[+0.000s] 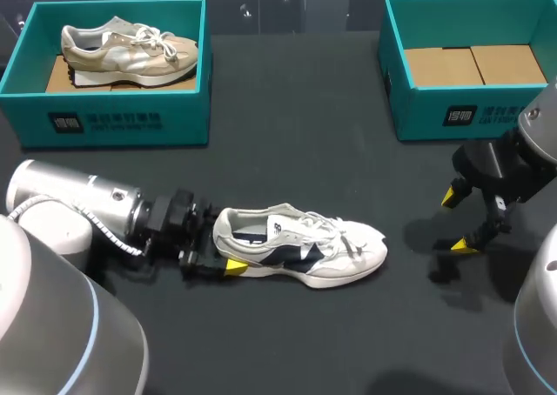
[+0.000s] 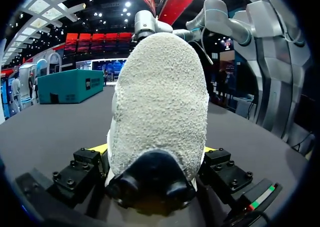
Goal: Take the shoe out of the shoebox, open the shoe tongue, remove and reinsert the insole, then place the shoe into the shoebox
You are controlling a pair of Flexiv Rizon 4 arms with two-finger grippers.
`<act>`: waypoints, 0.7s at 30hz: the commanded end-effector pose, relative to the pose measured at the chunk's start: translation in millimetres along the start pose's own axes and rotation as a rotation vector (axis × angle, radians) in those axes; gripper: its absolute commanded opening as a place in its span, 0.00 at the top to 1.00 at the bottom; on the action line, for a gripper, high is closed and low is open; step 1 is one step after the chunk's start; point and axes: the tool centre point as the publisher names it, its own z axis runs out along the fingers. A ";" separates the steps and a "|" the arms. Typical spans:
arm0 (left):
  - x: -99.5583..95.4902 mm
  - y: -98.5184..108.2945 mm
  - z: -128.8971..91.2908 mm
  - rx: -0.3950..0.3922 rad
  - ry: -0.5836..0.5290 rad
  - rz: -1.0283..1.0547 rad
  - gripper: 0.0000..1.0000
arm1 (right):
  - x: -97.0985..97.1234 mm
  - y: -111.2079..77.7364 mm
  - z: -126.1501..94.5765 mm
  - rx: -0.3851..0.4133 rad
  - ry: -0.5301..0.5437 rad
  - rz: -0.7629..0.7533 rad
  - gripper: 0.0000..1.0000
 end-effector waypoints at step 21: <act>-2.6 1.5 -1.1 0.007 -0.049 -0.001 1.00 | 1.1 -0.4 0.2 0.000 -0.002 0.000 0.00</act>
